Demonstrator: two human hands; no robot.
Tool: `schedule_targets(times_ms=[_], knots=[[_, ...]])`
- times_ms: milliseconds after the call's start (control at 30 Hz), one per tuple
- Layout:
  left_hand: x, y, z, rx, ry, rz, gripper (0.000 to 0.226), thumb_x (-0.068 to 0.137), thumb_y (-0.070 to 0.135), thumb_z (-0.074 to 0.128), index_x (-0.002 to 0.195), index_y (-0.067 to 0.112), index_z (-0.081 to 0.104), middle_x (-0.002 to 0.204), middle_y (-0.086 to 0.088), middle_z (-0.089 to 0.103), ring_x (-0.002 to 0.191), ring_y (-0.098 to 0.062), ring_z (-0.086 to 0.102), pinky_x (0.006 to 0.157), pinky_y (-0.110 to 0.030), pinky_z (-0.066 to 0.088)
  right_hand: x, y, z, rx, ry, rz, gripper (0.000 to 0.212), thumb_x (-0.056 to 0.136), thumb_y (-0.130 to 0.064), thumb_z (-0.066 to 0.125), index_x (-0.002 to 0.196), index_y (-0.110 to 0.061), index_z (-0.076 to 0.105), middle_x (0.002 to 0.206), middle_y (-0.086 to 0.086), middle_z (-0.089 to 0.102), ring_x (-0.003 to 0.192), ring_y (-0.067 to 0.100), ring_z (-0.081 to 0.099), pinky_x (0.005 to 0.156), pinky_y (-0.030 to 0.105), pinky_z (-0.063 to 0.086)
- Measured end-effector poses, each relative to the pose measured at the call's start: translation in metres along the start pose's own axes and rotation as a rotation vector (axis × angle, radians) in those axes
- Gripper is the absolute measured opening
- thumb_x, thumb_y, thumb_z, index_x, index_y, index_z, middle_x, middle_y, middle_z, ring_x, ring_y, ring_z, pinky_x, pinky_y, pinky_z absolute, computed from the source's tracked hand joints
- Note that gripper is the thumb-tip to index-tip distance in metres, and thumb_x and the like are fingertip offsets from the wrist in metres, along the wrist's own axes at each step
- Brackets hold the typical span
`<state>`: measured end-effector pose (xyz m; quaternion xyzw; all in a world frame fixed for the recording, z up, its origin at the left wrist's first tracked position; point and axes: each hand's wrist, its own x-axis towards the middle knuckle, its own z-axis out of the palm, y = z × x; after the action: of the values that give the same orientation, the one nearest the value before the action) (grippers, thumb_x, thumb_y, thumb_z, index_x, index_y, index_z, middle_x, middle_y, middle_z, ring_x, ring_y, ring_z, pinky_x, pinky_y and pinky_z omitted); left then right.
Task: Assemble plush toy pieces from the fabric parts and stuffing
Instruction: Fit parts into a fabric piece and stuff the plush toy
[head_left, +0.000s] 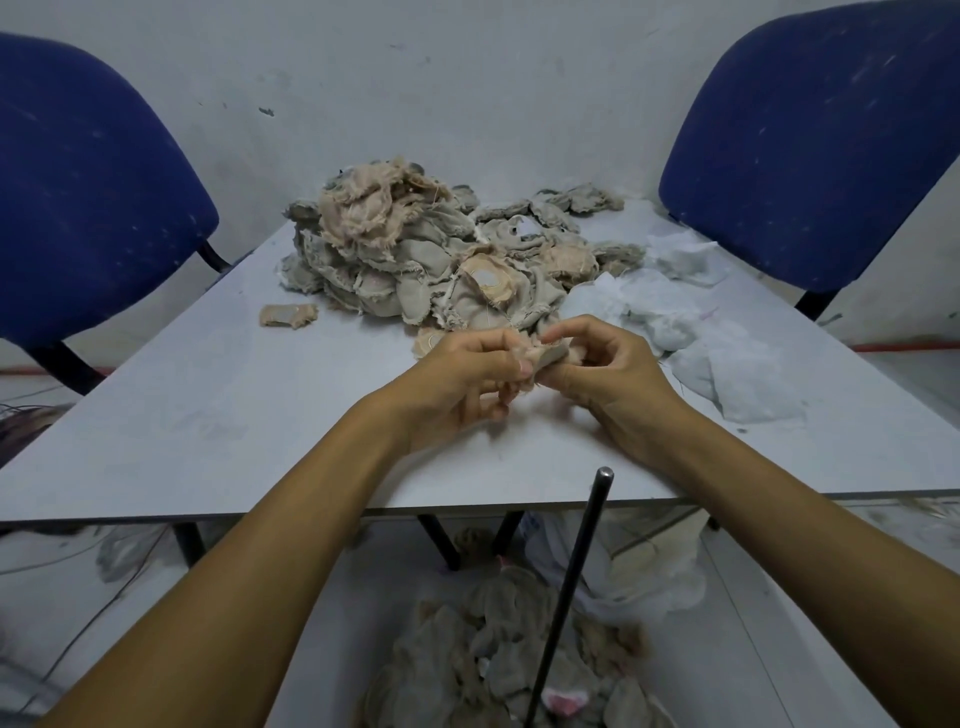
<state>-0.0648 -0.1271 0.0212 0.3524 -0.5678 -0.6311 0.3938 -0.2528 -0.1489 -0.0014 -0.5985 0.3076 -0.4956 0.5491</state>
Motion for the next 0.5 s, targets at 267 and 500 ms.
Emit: schedule_targets(times_ms=[267,500], knots=[[0.009,-0.009,0.009,0.224,0.36,0.081,0.027,0.099,0.02,0.058,0.074,0.013,0.051,0.063,-0.01,0.049,0.052,-0.02,0.041,0.046,-0.026,0.031,-0.001,-0.008,-0.008,0.038,-0.291,0.117,0.01,0.077,-0.014,0.075,0.085,-0.018,0.073,0.078,-0.002,0.062,0.07,0.009,0.051,0.065,0.021,0.039],[0.013,-0.014,0.014,0.337,0.457,0.173,0.028,0.095,0.028,0.063,0.072,0.015,0.054,0.071,-0.007,0.054,0.066,-0.018,0.049,0.064,-0.034,0.042,0.001,-0.004,-0.002,-0.025,0.066,0.136,0.013,0.085,0.002,0.071,0.08,-0.01,0.071,0.075,0.01,0.067,0.067,0.017,0.062,0.06,0.031,0.058]])
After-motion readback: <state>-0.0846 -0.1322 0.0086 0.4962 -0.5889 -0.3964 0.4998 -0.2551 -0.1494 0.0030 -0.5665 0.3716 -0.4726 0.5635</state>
